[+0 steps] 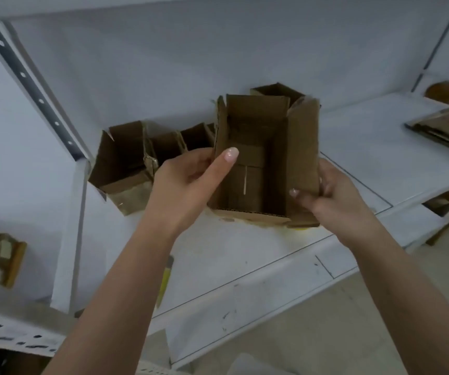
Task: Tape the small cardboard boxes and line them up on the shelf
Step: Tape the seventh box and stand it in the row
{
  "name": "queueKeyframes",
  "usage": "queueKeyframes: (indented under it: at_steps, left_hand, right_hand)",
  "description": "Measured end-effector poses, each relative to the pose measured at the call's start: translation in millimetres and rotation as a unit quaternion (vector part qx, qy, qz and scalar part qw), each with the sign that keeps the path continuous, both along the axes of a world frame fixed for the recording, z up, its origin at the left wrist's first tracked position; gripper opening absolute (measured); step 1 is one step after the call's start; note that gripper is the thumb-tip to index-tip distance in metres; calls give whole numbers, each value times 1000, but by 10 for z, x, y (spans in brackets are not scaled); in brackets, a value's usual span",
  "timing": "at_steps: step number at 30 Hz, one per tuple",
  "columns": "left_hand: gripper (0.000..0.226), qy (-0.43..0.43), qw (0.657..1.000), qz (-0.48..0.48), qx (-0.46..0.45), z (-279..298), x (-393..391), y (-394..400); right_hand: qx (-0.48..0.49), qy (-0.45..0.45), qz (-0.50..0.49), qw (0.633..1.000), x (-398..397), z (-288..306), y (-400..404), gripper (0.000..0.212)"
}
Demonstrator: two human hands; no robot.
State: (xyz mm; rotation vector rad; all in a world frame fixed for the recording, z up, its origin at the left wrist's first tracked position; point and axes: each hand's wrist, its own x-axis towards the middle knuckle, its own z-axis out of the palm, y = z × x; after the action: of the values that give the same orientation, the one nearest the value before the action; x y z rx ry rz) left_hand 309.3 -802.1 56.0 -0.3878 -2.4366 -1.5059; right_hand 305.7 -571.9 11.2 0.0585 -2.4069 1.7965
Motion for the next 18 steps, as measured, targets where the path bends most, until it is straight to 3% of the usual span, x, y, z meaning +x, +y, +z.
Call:
queueKeyframes:
  at_steps: [2,5,9,18]
  left_hand:
    - [16,-4,998,-4,-64,3,-50,82]
    - [30,-24,994,10,-105,-71,-138,155]
    - [36,-59,996,-30,-51,-141,-188,406]
    - [37,-47,994,-38,87,-196,-385,1568]
  right_hand:
    - [15,19,-27,999,65,32,59,42]
    - [14,39,-64,997,153,99,220,40]
    - [0,62,-99,993,243,195,503,45]
    - [-41,22,-182,982,208,240,1565,29]
